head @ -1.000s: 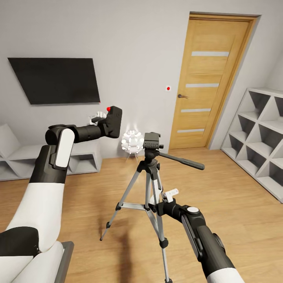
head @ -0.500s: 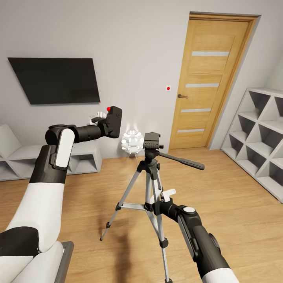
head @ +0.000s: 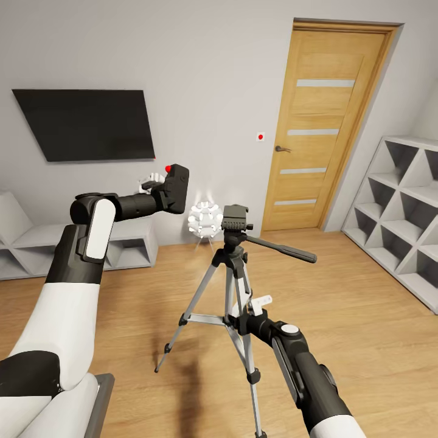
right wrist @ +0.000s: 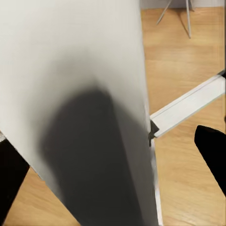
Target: Attach the digital camera to the camera tripod in the bedroom.
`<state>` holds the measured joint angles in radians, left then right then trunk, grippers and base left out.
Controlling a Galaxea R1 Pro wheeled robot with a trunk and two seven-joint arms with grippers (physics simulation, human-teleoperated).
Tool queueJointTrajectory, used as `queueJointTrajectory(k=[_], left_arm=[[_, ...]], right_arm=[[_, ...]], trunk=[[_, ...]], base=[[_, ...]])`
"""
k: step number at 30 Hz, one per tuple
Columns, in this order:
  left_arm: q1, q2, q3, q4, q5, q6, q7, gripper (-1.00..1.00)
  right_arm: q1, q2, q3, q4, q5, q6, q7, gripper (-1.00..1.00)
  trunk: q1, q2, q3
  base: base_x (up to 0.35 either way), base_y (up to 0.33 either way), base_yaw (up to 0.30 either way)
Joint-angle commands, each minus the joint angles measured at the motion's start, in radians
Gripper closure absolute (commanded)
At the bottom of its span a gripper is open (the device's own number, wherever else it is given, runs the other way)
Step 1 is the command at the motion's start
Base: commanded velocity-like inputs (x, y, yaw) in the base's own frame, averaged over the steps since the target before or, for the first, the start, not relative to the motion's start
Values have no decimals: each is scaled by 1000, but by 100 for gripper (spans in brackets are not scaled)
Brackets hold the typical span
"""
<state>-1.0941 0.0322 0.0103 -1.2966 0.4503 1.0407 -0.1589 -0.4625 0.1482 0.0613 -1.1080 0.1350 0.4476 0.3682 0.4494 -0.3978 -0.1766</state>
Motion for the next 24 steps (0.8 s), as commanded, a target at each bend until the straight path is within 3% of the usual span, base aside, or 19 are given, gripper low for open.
queueJointTrajectory(k=[1,24], left_arm=[[-1,0,1,-1,-8,4,-11,100],[-1,-1,0,-16,-13,3,-11,100]], right_arm=[[-1,1,-1,-1,11,4,4,100],[-1,-3,-2,-1,14,-19,-23,100]], trunk=[[1,-2,-2],[1,-2,-2]], base=[[0,0,0],[0,0,0]])
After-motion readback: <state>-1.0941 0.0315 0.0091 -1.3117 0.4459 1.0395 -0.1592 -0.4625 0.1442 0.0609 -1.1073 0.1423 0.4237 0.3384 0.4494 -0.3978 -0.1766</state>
